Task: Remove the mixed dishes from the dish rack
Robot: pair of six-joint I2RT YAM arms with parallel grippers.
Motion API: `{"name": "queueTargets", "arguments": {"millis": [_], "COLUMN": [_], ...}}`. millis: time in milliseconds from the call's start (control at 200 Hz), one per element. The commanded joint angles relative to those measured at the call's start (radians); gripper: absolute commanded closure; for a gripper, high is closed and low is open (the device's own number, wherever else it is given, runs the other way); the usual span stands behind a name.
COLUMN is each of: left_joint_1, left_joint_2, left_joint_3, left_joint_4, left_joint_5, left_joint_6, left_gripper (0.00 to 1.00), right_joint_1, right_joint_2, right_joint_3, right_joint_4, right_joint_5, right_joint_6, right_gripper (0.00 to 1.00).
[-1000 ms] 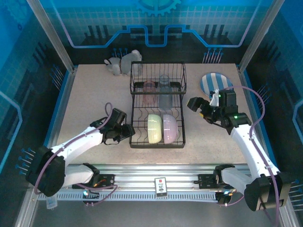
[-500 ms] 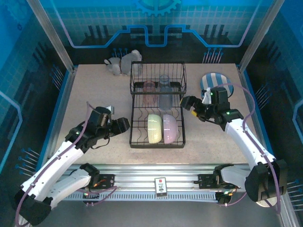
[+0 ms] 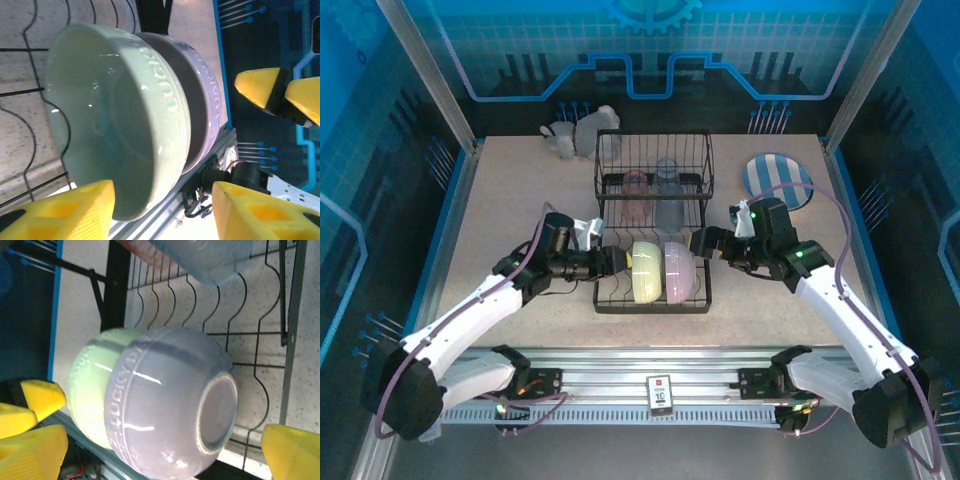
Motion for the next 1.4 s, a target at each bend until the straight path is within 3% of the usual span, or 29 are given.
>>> {"name": "queueTargets", "arguments": {"millis": [0, 255, 505, 826, 1026, 1391], "left_joint_1": [0.0, 0.006, 0.024, 0.028, 0.028, 0.027], "left_joint_2": [0.061, 0.159, 0.229, 0.31, 0.337, 0.366], "left_joint_3": [0.004, 0.007, -0.032, -0.058, -0.072, -0.077], "left_joint_4": [0.1, 0.182, 0.34, 0.454, 0.482, 0.655], "left_joint_5": [0.114, 0.181, 0.261, 0.313, 0.316, 0.358], "left_joint_6": [0.014, -0.013, -0.122, -0.197, -0.226, -0.334], "left_gripper": [0.49, 0.57, 0.66, 0.83, 1.0, 1.0], "right_joint_1": [0.029, 0.101, 0.133, 0.148, 0.149, 0.109], "right_joint_2": [0.007, 0.069, 0.118, 0.183, 0.202, 0.196], "right_joint_3": [-0.007, -0.007, -0.007, -0.007, -0.007, -0.007], "right_joint_4": [-0.059, -0.039, -0.025, -0.012, -0.027, -0.041], "right_joint_5": [0.028, 0.046, 0.064, 0.07, 0.09, 0.103], "right_joint_6": [-0.036, -0.03, -0.026, -0.035, -0.043, -0.034], "right_gripper": [0.0, 0.0, 0.0, 0.0, 0.0, 0.0]}}
